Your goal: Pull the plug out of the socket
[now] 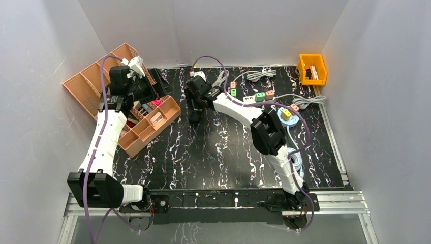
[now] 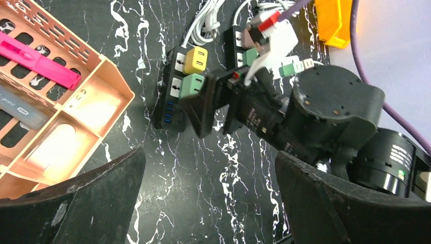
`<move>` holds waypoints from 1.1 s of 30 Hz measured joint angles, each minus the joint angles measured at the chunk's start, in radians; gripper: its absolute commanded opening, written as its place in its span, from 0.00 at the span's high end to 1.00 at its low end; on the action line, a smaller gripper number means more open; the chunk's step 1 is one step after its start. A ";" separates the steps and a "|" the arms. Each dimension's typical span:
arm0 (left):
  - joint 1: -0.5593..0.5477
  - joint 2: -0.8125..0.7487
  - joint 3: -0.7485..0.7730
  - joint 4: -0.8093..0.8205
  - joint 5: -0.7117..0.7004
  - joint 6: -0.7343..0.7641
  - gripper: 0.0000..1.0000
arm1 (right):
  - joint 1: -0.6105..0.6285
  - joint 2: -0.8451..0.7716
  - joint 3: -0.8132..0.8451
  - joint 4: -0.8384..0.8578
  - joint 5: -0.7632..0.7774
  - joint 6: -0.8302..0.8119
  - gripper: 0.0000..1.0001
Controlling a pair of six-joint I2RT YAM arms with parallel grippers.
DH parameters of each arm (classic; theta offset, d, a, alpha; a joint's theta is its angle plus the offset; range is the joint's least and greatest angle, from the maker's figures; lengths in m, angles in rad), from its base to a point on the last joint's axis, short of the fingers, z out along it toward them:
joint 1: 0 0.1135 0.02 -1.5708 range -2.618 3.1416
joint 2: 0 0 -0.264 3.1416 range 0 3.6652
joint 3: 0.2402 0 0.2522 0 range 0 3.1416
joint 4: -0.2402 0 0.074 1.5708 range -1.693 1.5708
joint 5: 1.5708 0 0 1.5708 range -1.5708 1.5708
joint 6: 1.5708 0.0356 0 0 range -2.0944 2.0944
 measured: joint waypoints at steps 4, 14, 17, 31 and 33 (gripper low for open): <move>0.000 -0.005 -0.025 0.014 0.018 0.002 0.02 | 0.000 0.078 0.095 -0.034 0.012 0.013 0.22; -0.069 -0.017 -0.040 0.017 0.005 0.035 0.02 | 0.000 0.156 0.131 -0.058 0.045 0.056 0.50; -0.084 -0.022 -0.040 0.017 0.000 0.041 0.02 | 0.001 0.156 0.125 -0.055 0.062 0.061 0.76; -0.103 0.103 0.026 0.002 -0.053 0.096 0.02 | 0.005 0.003 -0.154 0.108 0.089 0.082 1.00; -0.102 0.134 0.021 0.006 -0.077 0.104 0.02 | 0.005 -0.053 -0.222 0.105 0.078 0.082 1.00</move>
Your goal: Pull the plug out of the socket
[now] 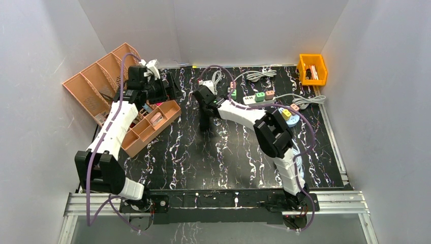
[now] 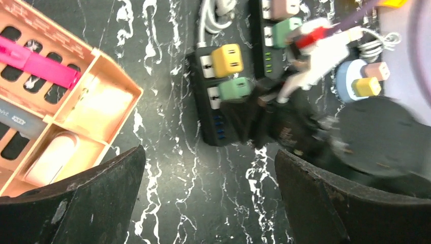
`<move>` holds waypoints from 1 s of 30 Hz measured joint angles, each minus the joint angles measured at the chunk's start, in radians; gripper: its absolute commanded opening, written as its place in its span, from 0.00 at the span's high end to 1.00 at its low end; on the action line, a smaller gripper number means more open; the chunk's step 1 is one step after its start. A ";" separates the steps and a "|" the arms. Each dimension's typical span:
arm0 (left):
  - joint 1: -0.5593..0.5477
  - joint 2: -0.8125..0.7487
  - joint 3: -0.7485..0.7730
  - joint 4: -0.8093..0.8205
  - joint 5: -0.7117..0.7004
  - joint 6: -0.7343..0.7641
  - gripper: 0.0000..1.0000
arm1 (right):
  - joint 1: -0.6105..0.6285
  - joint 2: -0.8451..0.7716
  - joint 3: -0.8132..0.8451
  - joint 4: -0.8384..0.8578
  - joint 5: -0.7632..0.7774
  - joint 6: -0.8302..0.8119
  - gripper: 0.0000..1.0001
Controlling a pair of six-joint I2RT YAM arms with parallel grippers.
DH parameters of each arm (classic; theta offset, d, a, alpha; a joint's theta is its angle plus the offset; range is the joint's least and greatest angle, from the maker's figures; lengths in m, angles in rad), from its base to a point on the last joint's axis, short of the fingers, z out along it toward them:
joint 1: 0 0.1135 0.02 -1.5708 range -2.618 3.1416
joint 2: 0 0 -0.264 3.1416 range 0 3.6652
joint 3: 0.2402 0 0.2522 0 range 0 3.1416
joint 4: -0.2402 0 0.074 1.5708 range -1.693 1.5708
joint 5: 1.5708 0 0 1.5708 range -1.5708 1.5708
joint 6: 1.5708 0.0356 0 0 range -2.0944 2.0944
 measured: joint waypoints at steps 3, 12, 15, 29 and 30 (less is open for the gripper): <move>0.008 0.008 -0.077 0.043 0.005 -0.010 0.02 | 0.001 -0.088 -0.097 0.018 -0.019 -0.002 1.00; 0.004 -0.043 -0.266 0.190 0.199 -0.104 0.02 | 0.002 -0.430 -0.383 0.079 -0.135 -0.038 1.00; -0.023 -0.045 -0.268 0.238 0.246 -0.125 0.02 | 0.001 -0.466 -0.384 0.092 -0.170 -0.053 1.00; -0.193 -0.039 -0.455 0.480 0.299 -0.245 0.02 | -0.004 -0.460 -0.383 0.120 -0.335 -0.050 1.00; -0.196 -0.035 -0.465 0.497 0.298 -0.254 0.02 | -0.003 -0.459 -0.383 0.114 -0.339 -0.056 1.00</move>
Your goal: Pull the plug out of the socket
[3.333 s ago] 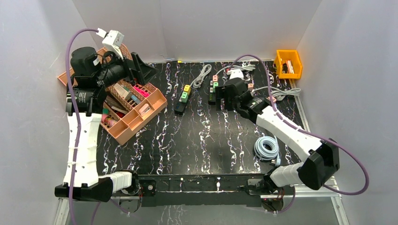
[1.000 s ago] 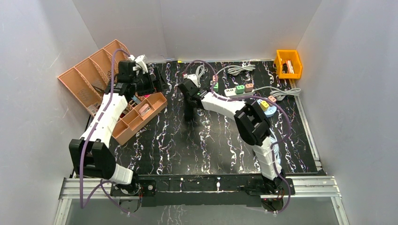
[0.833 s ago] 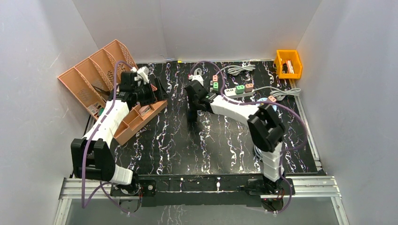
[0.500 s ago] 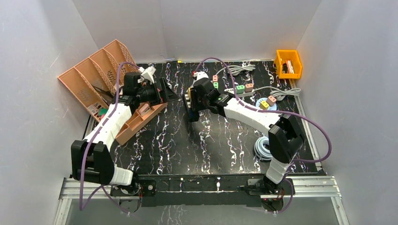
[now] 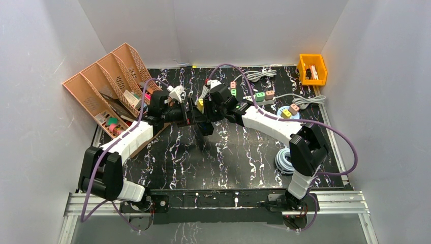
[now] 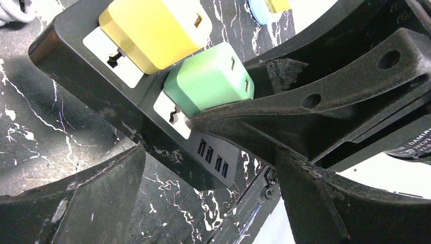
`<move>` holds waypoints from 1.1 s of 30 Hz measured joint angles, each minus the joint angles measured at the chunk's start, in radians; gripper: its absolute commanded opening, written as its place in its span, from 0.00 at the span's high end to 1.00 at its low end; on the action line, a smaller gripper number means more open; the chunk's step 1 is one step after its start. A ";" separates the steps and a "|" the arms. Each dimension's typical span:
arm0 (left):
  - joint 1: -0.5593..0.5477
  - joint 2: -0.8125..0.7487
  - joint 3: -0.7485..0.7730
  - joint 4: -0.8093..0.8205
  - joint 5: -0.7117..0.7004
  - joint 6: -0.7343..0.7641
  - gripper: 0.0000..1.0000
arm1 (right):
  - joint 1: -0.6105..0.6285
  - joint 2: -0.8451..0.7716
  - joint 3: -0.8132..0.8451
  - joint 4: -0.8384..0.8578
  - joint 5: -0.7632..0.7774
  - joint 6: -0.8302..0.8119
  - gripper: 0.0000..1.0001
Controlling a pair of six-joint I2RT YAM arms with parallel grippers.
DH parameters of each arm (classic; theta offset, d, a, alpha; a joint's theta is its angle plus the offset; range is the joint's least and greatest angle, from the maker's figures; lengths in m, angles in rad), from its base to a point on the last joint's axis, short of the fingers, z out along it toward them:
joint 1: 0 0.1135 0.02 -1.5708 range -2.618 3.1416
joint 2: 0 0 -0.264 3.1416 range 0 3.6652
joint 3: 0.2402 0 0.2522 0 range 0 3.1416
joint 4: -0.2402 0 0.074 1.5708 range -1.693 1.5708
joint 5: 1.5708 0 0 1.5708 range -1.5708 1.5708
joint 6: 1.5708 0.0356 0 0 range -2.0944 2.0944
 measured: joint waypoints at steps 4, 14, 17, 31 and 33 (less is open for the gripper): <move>-0.002 0.005 -0.018 0.027 -0.006 -0.026 0.02 | -0.002 0.006 0.000 0.000 -0.002 0.000 1.00; -0.006 -0.003 -0.058 0.036 -0.063 -0.027 0.02 | -0.001 0.007 0.000 -0.016 -0.005 -0.008 1.00; -0.006 -0.020 -0.078 0.039 -0.077 -0.017 0.02 | 0.002 0.010 -0.002 -0.020 -0.019 -0.006 1.00; 0.183 -0.121 -0.265 0.210 0.095 -0.087 0.02 | -0.079 -0.008 -0.033 0.095 -0.111 0.005 1.00; 0.209 -0.121 -0.268 0.233 0.124 -0.100 0.02 | -0.099 -0.014 -0.034 0.106 -0.109 0.005 1.00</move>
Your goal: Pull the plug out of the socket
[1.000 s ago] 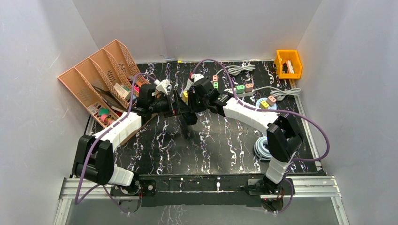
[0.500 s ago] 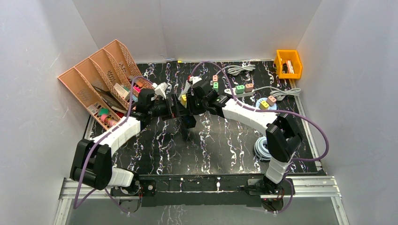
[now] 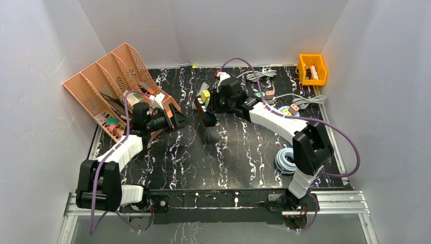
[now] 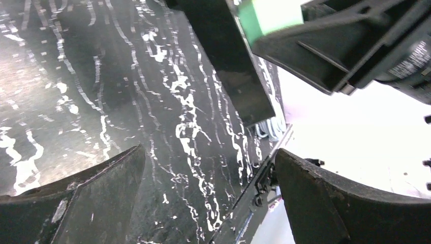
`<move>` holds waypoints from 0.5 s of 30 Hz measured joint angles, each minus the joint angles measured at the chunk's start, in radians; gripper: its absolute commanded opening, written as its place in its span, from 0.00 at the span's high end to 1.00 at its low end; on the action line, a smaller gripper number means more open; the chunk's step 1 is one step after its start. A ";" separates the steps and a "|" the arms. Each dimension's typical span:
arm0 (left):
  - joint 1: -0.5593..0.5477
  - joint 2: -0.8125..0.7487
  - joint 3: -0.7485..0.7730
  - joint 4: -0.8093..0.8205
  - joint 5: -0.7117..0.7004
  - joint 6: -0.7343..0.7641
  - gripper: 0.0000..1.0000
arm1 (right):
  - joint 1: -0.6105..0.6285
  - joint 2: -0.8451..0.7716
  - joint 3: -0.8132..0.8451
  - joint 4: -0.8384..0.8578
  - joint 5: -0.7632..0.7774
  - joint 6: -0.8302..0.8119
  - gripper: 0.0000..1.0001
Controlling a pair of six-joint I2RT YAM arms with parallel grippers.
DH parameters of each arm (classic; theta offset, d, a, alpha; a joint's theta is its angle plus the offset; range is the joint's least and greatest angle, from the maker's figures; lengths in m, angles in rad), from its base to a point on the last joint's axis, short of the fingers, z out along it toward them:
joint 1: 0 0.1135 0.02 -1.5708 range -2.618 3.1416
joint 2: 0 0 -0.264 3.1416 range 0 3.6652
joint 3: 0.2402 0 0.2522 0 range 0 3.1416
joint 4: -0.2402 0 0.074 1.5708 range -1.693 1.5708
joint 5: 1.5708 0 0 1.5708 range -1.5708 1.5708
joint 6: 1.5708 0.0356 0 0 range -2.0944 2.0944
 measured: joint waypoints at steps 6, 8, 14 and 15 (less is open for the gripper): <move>-0.058 0.010 0.010 0.047 0.049 -0.006 0.02 | -0.004 -0.005 -0.006 0.014 -0.016 0.012 1.00; -0.103 0.020 0.016 0.047 0.043 -0.003 0.02 | -0.001 -0.005 -0.008 0.015 -0.026 0.018 1.00; -0.187 0.095 0.038 0.076 -0.005 -0.019 0.02 | 0.000 -0.005 -0.009 0.018 -0.055 0.022 1.00; -0.195 0.120 0.047 0.082 -0.019 -0.024 0.02 | 0.000 -0.005 -0.009 0.018 -0.058 0.022 1.00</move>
